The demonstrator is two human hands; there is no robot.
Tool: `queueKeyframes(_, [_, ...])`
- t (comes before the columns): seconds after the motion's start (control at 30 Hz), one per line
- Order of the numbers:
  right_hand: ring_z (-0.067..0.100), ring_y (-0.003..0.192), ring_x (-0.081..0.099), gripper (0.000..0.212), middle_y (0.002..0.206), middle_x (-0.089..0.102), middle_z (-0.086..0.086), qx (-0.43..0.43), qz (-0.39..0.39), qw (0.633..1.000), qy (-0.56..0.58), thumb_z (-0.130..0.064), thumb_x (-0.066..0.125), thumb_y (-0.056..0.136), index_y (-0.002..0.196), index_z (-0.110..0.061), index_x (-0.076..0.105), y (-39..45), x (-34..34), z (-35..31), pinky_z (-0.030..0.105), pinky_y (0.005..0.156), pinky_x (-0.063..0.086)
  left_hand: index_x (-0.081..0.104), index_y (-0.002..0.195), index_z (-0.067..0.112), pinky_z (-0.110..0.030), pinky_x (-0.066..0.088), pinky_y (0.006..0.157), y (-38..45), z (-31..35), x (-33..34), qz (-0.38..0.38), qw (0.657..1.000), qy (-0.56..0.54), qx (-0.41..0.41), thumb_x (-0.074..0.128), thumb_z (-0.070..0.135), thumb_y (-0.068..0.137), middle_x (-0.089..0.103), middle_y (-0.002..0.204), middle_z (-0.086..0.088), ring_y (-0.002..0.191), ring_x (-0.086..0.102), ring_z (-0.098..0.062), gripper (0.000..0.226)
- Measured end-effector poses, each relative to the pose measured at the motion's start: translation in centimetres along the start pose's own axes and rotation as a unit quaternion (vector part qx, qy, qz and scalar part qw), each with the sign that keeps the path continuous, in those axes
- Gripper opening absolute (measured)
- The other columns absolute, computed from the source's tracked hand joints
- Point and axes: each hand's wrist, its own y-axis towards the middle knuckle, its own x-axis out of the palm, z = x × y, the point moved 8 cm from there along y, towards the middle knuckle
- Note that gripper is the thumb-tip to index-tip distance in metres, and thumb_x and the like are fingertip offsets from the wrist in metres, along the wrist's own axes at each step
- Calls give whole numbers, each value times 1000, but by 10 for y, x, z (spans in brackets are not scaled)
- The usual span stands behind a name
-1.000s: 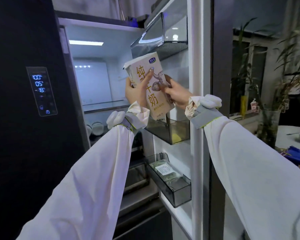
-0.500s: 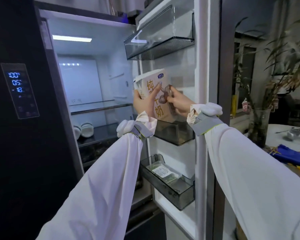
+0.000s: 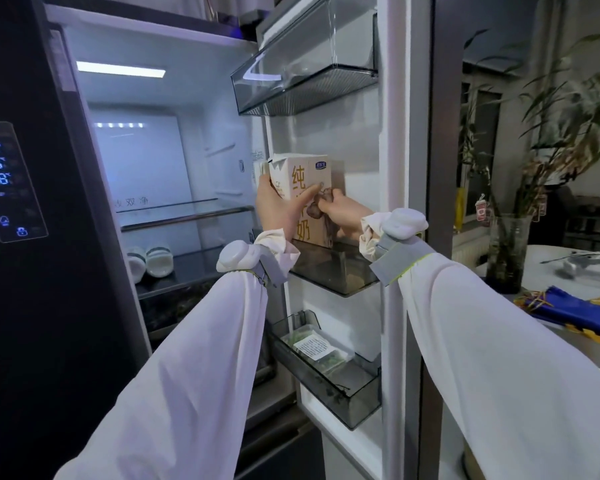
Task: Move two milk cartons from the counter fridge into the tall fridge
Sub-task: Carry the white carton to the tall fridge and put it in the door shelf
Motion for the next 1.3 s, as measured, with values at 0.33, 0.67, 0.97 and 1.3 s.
queueKeyframes(0.33, [36, 120, 54, 58, 137, 51, 14, -17, 33, 995, -91, -16, 56, 90, 141, -14, 29, -6, 3, -7, 50, 100, 48, 25, 156, 17, -45, 37, 115, -19, 6, -19, -64, 992, 103, 28, 94, 22, 54, 42, 144, -15, 137, 40, -29, 123])
queueKeyframes(0.67, [36, 121, 51, 63, 134, 48, 16, 21, 29, 989, -146, -11, 57, 85, 140, -10, 25, -2, 17, -12, 44, 90, 55, 26, 154, 34, -48, 55, 97, -19, -8, -30, -107, 989, 98, 17, 92, 37, 42, 60, 137, -1, 125, 59, -21, 130])
queueKeyframes(0.97, [33, 129, 44, 64, 141, 41, 14, 22, 42, 992, -120, -15, 55, 91, 144, -8, 19, -8, 26, -17, 43, 108, 40, 26, 156, 25, -48, 52, 103, -26, 1, -37, -123, 987, 99, 28, 95, 19, 56, 53, 142, 3, 127, 55, -22, 122])
queueKeyframes(1.3, [27, 122, 54, 71, 134, 56, 5, -131, 28, 990, -38, -8, 61, 86, 143, -14, 18, -78, 19, -37, 35, 101, 44, 30, 156, 19, -28, 45, 109, -82, 40, -60, -86, 990, 108, -4, 87, 12, 74, 52, 147, -14, 133, 52, -25, 100])
